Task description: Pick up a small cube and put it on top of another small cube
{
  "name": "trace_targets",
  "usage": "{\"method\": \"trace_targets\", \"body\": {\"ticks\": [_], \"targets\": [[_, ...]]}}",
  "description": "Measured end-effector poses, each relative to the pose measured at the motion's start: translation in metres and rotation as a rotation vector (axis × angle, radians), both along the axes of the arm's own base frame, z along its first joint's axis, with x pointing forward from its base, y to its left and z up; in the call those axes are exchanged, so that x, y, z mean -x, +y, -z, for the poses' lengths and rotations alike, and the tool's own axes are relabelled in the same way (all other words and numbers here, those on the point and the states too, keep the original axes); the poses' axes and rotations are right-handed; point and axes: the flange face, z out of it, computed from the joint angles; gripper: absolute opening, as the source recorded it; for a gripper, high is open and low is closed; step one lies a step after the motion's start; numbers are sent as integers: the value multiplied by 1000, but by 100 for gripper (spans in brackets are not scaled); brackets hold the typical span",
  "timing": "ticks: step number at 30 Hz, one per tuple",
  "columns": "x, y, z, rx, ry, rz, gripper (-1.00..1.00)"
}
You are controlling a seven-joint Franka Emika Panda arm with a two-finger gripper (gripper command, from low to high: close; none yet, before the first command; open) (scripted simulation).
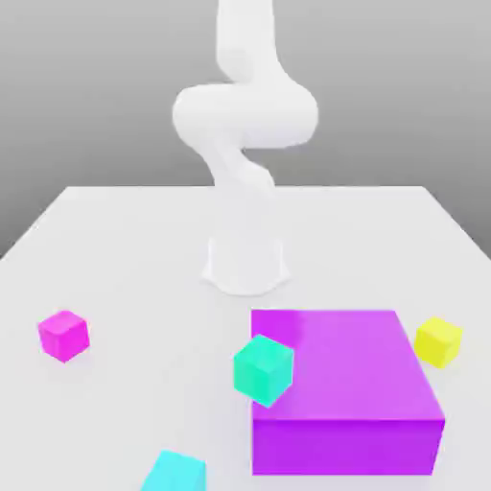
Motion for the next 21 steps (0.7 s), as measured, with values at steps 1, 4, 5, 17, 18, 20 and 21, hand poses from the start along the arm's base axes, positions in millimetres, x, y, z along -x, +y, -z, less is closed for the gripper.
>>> {"method": "trace_targets", "body": {"ticks": [1,4,5,17,18,20,21], "targets": [[-14,-2,14,-5,28,9,0],[-49,-10,57,-17,108,35,0],[-60,-12,72,-22,134,44,0],[-140,-48,275,-71,443,158,0],[-142,-51,294,-75,469,169,0],[-145,-58,330,-83,520,191,0],[-146,-60,349,-87,546,200,0]]}}
